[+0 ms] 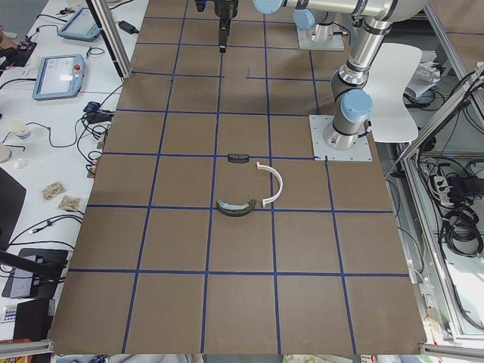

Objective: Place bearing gear from tray to pile

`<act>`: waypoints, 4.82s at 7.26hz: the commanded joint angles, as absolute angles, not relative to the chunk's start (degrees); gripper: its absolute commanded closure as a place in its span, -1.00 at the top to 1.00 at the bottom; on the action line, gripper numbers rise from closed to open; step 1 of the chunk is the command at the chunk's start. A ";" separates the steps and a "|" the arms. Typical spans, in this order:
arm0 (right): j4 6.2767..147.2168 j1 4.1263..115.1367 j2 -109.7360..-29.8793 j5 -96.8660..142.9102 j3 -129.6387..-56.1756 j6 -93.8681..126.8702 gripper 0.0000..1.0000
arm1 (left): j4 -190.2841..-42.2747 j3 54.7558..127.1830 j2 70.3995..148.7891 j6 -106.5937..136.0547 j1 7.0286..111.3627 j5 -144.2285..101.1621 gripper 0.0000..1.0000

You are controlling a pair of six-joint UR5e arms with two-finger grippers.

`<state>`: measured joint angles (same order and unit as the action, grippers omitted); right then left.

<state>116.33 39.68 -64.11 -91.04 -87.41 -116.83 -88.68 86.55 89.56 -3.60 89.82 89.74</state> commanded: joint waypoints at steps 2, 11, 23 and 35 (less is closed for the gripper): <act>127.17 35.61 -53.99 -88.96 -87.71 -138.29 0.80 | -88.68 86.57 89.56 -3.60 89.82 89.74 1.00; 127.35 34.98 -53.79 -89.91 -89.12 -149.15 -0.92 | -88.68 86.57 89.56 -3.60 89.91 89.74 1.00; 105.91 83.18 -73.22 -89.83 -89.03 -57.84 -0.98 | -88.68 86.48 89.56 -3.60 89.82 89.74 1.00; 122.82 103.94 -65.43 -91.58 -92.64 -15.34 1.00 | -88.77 86.75 89.47 -3.60 89.82 89.74 1.00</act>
